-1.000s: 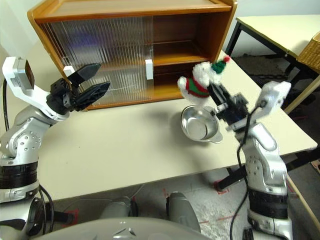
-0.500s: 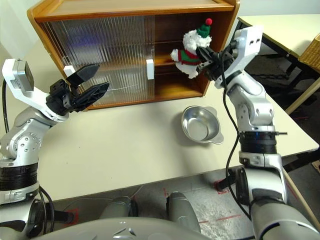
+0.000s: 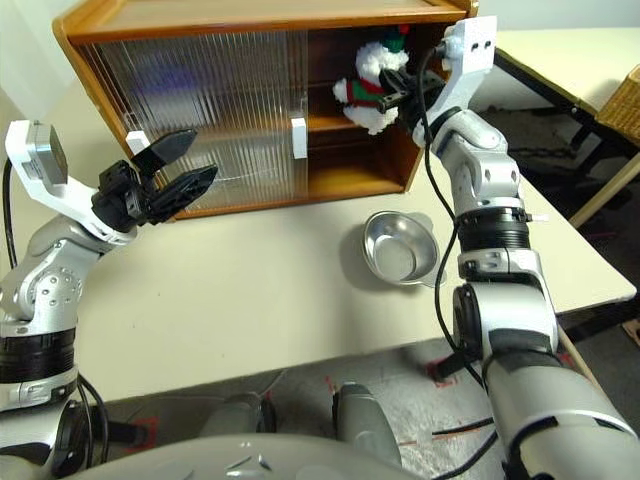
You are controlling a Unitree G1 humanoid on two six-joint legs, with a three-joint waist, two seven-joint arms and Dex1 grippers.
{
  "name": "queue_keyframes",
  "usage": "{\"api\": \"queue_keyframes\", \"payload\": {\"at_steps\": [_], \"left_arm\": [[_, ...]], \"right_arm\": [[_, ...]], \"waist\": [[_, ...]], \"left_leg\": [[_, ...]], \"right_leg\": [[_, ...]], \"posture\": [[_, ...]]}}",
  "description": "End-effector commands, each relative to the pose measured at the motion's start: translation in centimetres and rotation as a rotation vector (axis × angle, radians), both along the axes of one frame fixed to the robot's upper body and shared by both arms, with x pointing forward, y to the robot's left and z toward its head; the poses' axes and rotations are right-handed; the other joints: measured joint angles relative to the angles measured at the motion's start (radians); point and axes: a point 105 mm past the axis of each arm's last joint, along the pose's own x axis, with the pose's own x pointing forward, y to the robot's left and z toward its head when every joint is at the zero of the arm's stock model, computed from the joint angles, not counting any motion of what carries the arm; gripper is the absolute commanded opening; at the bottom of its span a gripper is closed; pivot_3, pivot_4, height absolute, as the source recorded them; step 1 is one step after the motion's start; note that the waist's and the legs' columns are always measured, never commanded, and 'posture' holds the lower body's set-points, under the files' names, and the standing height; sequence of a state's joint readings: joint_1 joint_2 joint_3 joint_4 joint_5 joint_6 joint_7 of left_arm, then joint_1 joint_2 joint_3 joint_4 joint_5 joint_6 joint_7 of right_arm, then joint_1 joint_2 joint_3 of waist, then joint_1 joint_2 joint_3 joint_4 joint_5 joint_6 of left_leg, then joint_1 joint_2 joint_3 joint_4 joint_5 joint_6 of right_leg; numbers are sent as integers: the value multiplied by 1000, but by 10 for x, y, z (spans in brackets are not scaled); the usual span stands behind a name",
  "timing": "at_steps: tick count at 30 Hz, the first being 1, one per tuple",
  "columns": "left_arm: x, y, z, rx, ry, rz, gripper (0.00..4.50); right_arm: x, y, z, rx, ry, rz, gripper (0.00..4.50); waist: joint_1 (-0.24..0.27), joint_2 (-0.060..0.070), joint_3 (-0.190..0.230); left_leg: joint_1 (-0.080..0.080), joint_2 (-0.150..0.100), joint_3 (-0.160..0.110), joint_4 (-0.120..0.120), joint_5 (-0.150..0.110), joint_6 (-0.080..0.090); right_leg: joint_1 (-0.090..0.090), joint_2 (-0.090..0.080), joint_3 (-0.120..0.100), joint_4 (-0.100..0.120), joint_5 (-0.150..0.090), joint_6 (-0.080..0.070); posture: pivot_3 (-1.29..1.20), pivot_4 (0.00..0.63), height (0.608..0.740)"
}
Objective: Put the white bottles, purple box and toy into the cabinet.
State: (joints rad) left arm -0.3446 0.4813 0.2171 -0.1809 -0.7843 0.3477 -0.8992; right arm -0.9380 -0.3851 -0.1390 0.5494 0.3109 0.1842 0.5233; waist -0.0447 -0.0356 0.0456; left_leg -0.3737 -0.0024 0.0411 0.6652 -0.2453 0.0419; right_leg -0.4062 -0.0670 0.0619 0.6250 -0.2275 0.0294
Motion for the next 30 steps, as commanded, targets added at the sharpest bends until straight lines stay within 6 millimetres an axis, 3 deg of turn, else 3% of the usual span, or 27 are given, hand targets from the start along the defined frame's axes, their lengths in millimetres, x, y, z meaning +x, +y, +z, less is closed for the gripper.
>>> {"api": "queue_keyframes", "payload": {"at_steps": [1, 11, 22, 26, 30], "left_arm": [[-1, -1, 0, 4, -7, 2, 4500], [-2, -1, 0, 1, -7, 5, 4500], [-1, -3, 0, -5, -6, 3, 4500], [-2, -4, 1, -7, -7, 2, 4500], [-3, -9, 4, -9, -8, 0, 4500]], "right_arm": [[8, 7, -5, -20, 17, -2, 5], [32, 18, -17, -38, 115, -66, 5], [43, 28, -23, -140, 141, -117, 5], [45, 26, -21, -183, 123, -168, 1455], [45, 24, -4, -176, 61, -184, 2974]], "waist": [[-3, 0, 0], [-24, 1, 0], [-26, 1, -1], [-25, 1, -1], [-25, 1, 0]], "left_leg": [[0, 0, 0, 0, 0, 0], [1, 0, 0, 0, 0, 0], [1, 0, 0, 0, 0, -1], [1, 0, 0, 0, -1, -1], [1, 0, 0, 0, -1, -2]], "right_leg": [[0, 0, 0, 0, 0, 0], [0, 0, -1, 1, 2, -2], [0, 0, -1, 1, 3, -2], [0, 0, -1, 1, 3, -2], [0, 0, -1, 1, 3, -2]], "posture": [[6, 0, 740], [12, 0, 740], [10, 0, 740], [14, 0, 740], [17, 0, 740]]}}
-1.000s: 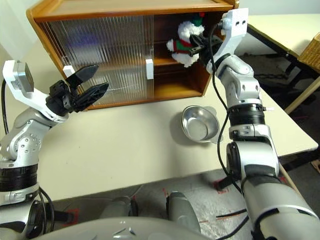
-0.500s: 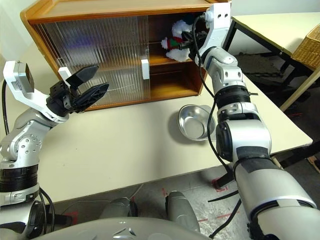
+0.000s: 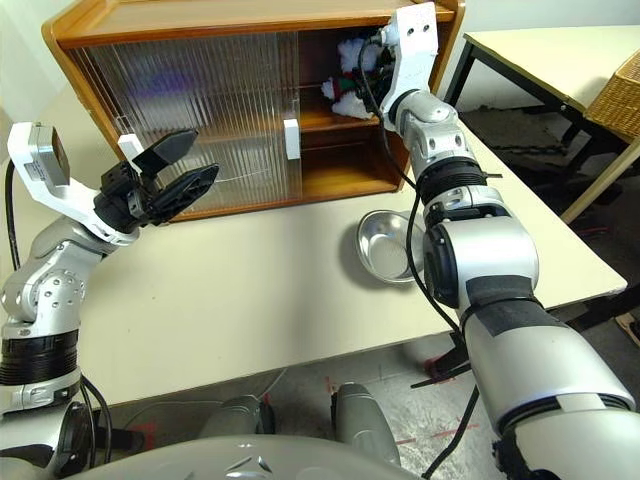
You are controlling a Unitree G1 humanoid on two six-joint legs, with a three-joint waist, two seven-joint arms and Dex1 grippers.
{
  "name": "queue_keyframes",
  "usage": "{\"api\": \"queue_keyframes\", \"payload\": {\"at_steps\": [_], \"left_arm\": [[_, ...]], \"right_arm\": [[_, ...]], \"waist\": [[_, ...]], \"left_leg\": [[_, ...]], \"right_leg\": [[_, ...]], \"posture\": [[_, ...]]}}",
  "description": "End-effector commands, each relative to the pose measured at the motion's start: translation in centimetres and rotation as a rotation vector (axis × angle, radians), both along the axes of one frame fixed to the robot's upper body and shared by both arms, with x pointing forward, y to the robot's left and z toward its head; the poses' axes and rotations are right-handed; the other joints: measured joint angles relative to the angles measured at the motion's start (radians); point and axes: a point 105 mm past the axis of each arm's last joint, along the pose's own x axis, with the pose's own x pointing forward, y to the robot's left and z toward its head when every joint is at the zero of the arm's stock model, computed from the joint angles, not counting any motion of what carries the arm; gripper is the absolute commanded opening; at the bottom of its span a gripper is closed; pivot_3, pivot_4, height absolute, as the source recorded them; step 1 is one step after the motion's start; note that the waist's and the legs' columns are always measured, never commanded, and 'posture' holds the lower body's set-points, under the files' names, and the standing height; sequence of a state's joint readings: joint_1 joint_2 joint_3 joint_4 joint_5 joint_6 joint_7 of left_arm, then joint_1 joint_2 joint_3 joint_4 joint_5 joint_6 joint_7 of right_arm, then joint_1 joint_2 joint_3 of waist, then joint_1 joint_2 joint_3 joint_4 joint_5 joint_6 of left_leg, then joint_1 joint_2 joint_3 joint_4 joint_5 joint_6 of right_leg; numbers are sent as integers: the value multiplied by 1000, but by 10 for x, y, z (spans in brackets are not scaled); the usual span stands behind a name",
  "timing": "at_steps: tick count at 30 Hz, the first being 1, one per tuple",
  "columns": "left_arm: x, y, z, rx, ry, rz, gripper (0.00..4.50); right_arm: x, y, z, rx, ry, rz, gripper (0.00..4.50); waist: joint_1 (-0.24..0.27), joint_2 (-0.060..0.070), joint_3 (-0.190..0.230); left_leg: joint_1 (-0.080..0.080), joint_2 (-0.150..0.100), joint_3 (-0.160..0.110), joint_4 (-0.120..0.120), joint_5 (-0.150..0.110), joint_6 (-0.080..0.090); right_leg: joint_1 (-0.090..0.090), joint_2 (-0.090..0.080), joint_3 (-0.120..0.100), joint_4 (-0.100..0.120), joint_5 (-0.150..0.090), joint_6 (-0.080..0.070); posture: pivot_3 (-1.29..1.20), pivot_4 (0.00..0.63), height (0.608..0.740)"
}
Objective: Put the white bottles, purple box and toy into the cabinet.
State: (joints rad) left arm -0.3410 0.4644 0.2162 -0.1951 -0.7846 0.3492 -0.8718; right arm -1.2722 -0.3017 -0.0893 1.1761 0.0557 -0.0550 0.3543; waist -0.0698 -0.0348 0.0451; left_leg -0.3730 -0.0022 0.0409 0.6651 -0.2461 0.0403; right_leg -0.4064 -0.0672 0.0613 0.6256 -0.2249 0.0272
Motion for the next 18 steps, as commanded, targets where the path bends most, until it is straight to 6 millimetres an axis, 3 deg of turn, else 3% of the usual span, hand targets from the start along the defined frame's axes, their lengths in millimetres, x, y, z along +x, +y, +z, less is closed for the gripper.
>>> {"api": "queue_keyframes", "payload": {"at_steps": [1, 4, 10, 14, 18], "left_arm": [[-3, -8, 3, 9, -11, -14, 4500], [-4, -9, 4, 6, -11, -14, 4500], [-4, -13, 2, 10, -9, -23, 4500], [-5, -15, 3, 12, -5, -30, 4500], [-5, -16, 3, 19, -1, -39, 4500]], "right_arm": [[0, -3, 10, -10, -41, -13, 3374], [-2, -5, 23, 0, -92, -10, 4474], [-15, -13, 31, 29, -164, 30, 4474], [-43, -19, 14, 48, -152, 68, 4474], [-81, -10, -13, 79, -72, 176, 4474]], "waist": [[1, 0, 0], [1, 0, 0], [3, 1, 0], [9, 0, 0], [9, 1, 0]], "left_leg": [[0, 0, 0, 0, 0, 0], [-1, 0, -1, -1, 0, 1], [-2, 0, -2, -2, 0, 1], [-2, 0, -3, -3, 0, 0], [-3, -1, -3, -2, 0, 0]], "right_leg": [[0, 0, 0, 0, 0, 0], [0, 0, 0, 0, 0, 0], [-1, 0, -1, -1, 0, 1], [-1, 0, -1, -1, 0, 1], [-2, -1, -1, 0, 0, 2]], "posture": [[19, 0, 740], [15, 0, 740], [10, 0, 740], [-3, 0, 740], [-17, 0, 740]]}}
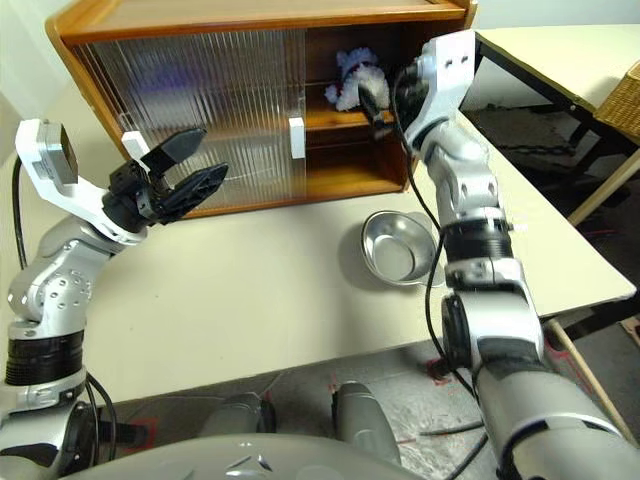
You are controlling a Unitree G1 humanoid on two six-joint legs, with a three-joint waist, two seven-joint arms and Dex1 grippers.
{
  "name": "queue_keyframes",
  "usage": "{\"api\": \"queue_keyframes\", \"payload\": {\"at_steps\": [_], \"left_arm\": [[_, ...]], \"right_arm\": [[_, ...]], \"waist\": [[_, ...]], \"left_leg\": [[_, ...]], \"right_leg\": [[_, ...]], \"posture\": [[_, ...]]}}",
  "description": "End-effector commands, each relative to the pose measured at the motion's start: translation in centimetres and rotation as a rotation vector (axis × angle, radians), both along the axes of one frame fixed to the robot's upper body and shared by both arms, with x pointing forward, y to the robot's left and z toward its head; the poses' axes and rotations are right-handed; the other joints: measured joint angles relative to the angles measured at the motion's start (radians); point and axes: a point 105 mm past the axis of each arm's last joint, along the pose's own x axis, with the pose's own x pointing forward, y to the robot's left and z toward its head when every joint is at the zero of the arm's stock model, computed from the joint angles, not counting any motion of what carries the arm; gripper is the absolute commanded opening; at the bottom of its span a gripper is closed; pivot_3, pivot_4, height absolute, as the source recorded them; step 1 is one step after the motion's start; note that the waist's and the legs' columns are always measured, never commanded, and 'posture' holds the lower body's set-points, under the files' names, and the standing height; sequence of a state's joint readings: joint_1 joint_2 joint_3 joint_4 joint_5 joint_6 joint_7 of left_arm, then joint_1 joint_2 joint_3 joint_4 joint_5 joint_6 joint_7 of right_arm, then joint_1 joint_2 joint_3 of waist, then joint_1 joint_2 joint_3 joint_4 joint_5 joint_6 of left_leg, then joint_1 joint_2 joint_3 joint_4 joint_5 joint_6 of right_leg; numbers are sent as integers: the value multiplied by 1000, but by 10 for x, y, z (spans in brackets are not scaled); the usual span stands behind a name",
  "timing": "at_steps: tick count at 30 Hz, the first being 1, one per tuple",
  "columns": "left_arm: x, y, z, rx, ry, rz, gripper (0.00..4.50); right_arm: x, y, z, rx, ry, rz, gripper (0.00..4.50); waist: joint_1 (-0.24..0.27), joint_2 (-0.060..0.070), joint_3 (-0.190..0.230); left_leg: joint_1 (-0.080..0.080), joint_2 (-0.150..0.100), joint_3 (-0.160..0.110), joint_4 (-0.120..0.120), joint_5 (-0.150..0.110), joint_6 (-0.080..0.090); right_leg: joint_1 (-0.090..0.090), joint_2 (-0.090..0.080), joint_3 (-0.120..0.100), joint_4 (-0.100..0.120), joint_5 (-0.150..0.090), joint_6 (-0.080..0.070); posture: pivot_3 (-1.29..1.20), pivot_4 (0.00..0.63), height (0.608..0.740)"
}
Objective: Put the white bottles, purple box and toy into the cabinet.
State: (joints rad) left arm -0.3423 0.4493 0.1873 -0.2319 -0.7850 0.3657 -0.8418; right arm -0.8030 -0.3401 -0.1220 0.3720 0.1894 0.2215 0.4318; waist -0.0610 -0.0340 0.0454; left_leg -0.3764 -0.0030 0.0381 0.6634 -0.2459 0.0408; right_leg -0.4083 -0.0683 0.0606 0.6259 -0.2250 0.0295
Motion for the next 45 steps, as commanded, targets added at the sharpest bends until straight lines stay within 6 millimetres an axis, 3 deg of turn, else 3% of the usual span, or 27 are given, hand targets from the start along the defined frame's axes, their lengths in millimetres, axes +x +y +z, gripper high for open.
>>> {"api": "queue_keyframes", "payload": {"at_steps": [1, 8, 15, 18, 22, 28, 35, 45], "left_arm": [[-2, -5, 2, 20, -5, -21, 4500], [0, -6, 4, 26, -3, -31, 4500], [-2, -6, 2, 28, 6, -28, 4500], [-2, -5, 2, 28, 10, -26, 4500], [-3, -4, 1, 27, 16, -21, 4500], [-4, -4, 1, 25, 20, -19, 4500], [-6, -3, 1, 22, 22, -8, 4500], [-8, 0, 0, 27, 24, 2, 4500]], "right_arm": [[-35, 15, -3, 6, 12, 119, 4474], [-97, 18, -46, 75, 104, 225, 4474], [-131, -31, -80, 391, 340, 204, 4474], [-143, -45, -85, 495, 386, 224, 4474], [-154, -69, -95, 652, 428, 179, 4474], [-168, -88, -102, 909, 486, 176, 4474], [-174, -98, -110, 1152, 536, 155, 4474], [-182, -93, -130, 1302, 638, 134, 4474]], "waist": [[-1, 0, 0], [-1, 0, 0], [0, -1, -1], [1, -1, -1], [-1, -1, 0], [2, -2, 0], [2, -1, 2], [24, 0, 5]], "left_leg": [[0, 0, 0, 0, 0, 0], [2, 0, 1, 1, -1, -2], [4, 0, 2, 3, -2, -3], [4, 0, 2, 2, -2, -3], [4, 1, 2, 2, -2, -3], [4, 1, 2, 2, -2, -3], [4, 1, 2, 2, -2, -3], [3, 1, 2, 0, -2, -2]], "right_leg": [[0, 0, 0, 0, 0, 0], [2, 1, 0, -1, -6, 6], [4, 0, 1, -1, -5, 7], [4, 1, 1, -1, -6, 6], [4, 2, 1, -2, -6, 5], [4, 2, 1, -2, -6, 6], [5, 1, 1, -4, -8, 3], [5, 1, 1, -8, -9, 3]], "posture": [[-17, 0, 740], [-32, 0, 740], [-32, 0, 740], [-29, 4, 740], [-28, 8, 740], [-25, 13, 740], [-7, 25, 740], [7, 26, 740]]}}
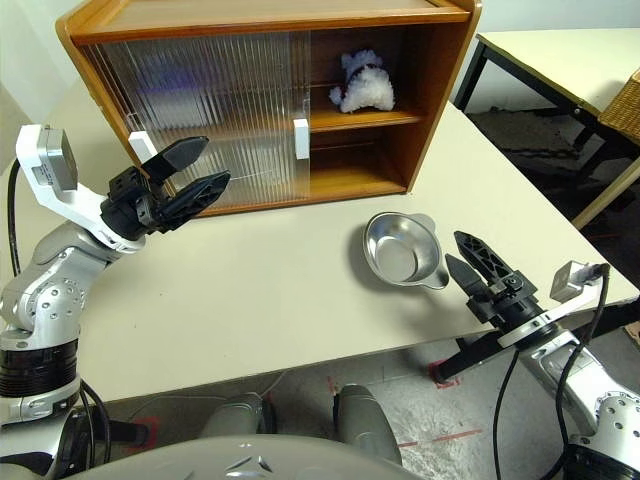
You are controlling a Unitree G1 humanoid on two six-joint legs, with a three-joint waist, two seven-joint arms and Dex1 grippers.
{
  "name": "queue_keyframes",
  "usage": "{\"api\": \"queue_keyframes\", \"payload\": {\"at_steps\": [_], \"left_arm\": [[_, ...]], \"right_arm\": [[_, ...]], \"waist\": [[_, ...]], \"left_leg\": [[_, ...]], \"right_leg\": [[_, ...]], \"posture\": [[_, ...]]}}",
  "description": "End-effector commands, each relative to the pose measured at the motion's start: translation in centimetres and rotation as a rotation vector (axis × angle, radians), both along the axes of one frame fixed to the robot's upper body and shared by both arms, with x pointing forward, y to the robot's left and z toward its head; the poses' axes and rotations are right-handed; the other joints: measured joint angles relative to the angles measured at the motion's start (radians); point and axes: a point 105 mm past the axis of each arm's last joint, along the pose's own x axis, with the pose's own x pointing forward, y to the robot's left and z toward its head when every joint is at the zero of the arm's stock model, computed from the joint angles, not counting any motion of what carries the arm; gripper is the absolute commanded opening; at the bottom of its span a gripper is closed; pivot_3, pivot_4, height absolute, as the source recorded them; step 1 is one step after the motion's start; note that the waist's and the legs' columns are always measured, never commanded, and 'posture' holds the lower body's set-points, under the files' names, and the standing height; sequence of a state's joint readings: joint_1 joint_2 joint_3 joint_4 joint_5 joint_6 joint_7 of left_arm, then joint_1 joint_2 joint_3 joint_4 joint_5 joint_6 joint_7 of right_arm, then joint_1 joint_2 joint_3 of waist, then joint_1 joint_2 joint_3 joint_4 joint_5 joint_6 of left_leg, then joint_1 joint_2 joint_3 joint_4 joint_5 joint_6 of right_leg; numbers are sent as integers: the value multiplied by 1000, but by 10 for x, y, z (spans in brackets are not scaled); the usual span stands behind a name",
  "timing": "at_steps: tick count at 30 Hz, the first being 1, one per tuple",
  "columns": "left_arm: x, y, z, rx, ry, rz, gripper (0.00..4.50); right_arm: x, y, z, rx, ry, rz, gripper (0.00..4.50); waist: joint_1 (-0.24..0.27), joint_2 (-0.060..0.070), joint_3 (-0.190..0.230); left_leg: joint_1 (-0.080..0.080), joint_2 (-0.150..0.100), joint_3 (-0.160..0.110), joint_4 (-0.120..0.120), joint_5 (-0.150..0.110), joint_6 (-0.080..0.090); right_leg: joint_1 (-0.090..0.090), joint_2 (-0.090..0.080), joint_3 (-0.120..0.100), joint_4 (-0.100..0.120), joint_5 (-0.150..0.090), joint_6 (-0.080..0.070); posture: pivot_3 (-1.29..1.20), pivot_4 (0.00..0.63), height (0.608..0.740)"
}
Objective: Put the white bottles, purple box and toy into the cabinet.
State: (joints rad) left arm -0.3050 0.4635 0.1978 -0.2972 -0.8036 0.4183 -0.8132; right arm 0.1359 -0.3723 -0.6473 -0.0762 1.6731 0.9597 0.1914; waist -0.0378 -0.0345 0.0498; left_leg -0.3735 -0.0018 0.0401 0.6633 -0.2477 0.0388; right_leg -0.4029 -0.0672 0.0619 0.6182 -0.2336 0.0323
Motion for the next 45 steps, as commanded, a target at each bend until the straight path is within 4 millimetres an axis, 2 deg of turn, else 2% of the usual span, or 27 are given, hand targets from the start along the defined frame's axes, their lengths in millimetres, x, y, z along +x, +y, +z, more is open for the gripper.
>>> {"api": "queue_keyframes", "payload": {"at_steps": [1, 5, 9, 12, 16, 19, 21, 24, 31, 41, 45], "left_arm": [[-1, 1, 3, 12, -7, 1, 4500], [-1, 2, 3, 15, -8, 3, 4500], [-1, 3, 4, 17, -7, 4, 4500], [-1, 3, 3, 18, -5, 6, 4500], [-2, 1, 0, 15, 0, 4, 4500], [-1, 0, 0, 10, 1, -1, 4500], [-1, -1, 0, 8, 0, -4, 4500], [-1, -1, -1, 7, 0, -7, 4500], [-1, 0, -1, 9, -1, -8, 4500], [-1, 1, 1, 15, -4, -9, 4500], [-1, 1, 1, 14, -5, -10, 4500]], "right_arm": [[2, 6, -3, 46, 31, -10, 4474], [3, 18, -5, 45, 69, 2, 4474], [5, 26, -4, 19, 73, -1, 4474], [3, 17, 0, 24, 60, -54, 4474], [-4, 13, 17, 11, -11, -53, 4474], [-3, 0, 33, 35, -75, -104, 4474], [-3, -9, 35, 20, -80, -134, 4474], [-7, -13, 26, -14, -34, -139, 4474], [-14, -8, -3, -56, 86, -142, 4474], [-17, 2, -20, -74, 168, -131, 4474], [-22, -5, -28, -68, 188, -129, 4474]], "waist": [[2, 0, 0], [1, 1, 2], [2, 0, 4], [2, 0, 4], [3, 0, 5], [2, 0, 5], [2, -1, 6], [2, -1, 6], [2, -2, 8], [3, -1, 9], [3, -2, 9]], "left_leg": [[0, 0, 0, 0, 0, 0], [0, 0, 0, 0, 0, -1], [0, 0, 0, 0, 0, -1], [-1, 0, 0, 0, 0, 0], [-1, 0, 0, 0, -1, 0], [-1, 0, 0, -1, -1, 0], [-1, 0, 0, 0, -1, 0], [-1, 0, 0, 0, -1, 0], [-1, 0, 0, -1, -1, 0], [-2, 1, 0, -1, -1, -1], [-3, 1, 0, -1, -1, 0]], "right_leg": [[0, 0, 0, 0, 0, -1], [0, -1, 0, 0, -6, -11], [0, -1, 0, 0, -6, -11], [0, -1, 0, 0, -6, -10], [0, -1, 0, 0, -7, -9], [0, -1, 0, 0, -7, -9], [0, -1, 0, -1, -7, -9], [0, -1, 0, -1, -7, -9], [0, -1, 0, -1, -8, -11], [-1, -2, 0, -1, -8, -11], [-2, -2, 0, -1, -8, -11]], "posture": [[7, 27, 740], [7, 30, 740], [12, 32, 740], [12, 32, 740], [4, 30, 740], [-3, 27, 740], [-5, 26, 740], [-7, 26, 740], [-2, 27, 740], [-2, 25, 740], [-2, 26, 740]]}}
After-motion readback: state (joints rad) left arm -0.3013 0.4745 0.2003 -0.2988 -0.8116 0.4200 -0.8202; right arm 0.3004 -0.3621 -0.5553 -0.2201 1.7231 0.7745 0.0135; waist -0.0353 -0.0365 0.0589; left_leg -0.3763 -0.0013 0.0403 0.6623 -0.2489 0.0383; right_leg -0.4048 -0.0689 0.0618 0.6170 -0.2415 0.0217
